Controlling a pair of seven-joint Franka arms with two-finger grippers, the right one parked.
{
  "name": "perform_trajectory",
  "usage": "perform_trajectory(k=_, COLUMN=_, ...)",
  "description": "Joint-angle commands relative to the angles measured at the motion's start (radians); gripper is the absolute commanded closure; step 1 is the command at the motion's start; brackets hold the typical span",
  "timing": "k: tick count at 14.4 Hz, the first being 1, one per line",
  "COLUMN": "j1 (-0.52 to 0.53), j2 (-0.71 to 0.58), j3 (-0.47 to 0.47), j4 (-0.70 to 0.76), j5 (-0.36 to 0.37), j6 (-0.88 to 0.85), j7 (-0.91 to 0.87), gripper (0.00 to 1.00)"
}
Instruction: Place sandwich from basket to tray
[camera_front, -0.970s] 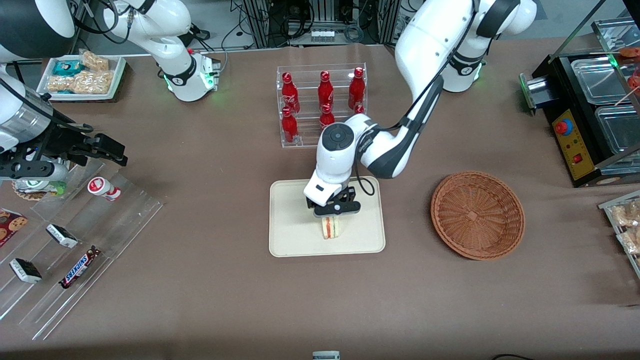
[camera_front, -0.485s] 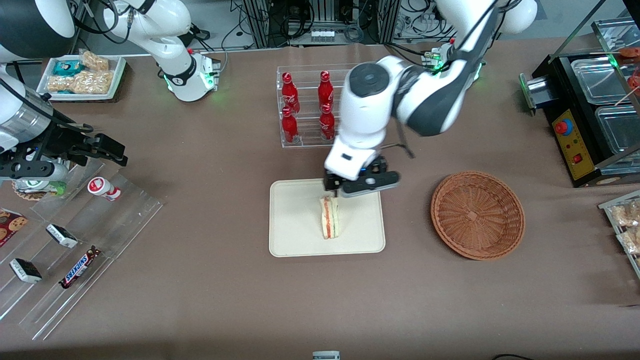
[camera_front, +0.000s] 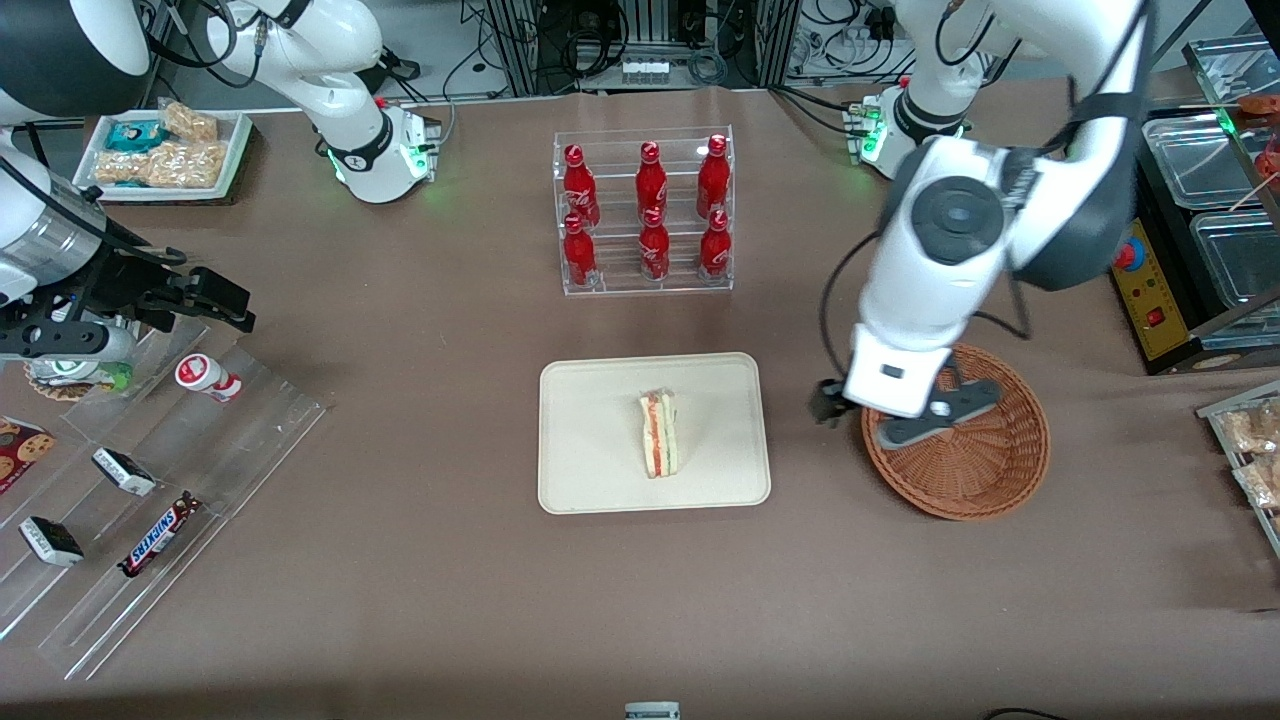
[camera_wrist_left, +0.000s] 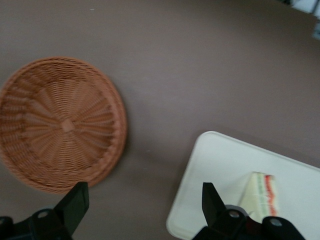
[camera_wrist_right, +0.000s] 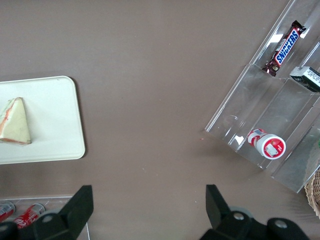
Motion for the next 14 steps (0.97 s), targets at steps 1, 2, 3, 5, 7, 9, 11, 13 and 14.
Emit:
perform_trajectory(k=1, j1=0.098, j2=-0.111, j3=-0.013, j4=-0.089, j5=-0.003, j6=-0.063, j7=0.141, gripper=0.00)
perform_trajectory(k=2, j1=0.131, j2=-0.125, j3=-0.013, j4=-0.090, j5=-0.012, j6=-0.098, j7=0.209, gripper=0.00)
perform_trajectory(k=3, j1=0.166, j2=-0.142, j3=-0.013, j4=-0.089, j5=-0.038, j6=-0.133, j7=0.275, gripper=0.00)
perform_trajectory(k=5, j1=0.230, j2=-0.172, j3=-0.013, j4=-0.090, j5=-0.054, j6=-0.181, j7=0.385, gripper=0.00)
perform_trajectory(k=7, j1=0.295, j2=-0.212, j3=-0.015, j4=-0.096, j5=-0.077, j6=-0.225, j7=0.500, gripper=0.00)
perform_trajectory(k=9, j1=0.355, j2=-0.258, j3=-0.019, j4=-0.095, j5=-0.103, j6=-0.271, j7=0.609, gripper=0.00)
perform_trajectory(k=11, j1=0.389, j2=-0.290, j3=-0.022, j4=-0.087, j5=-0.112, j6=-0.296, j7=0.695, gripper=0.00)
perform_trajectory(k=13, j1=0.402, j2=-0.298, j3=-0.022, j4=-0.041, j5=-0.112, j6=-0.331, j7=0.790, gripper=0.00)
perform_trajectory(k=14, j1=0.402, j2=-0.295, j3=-0.021, j4=-0.005, j5=-0.112, j6=-0.357, j7=0.830, gripper=0.00)
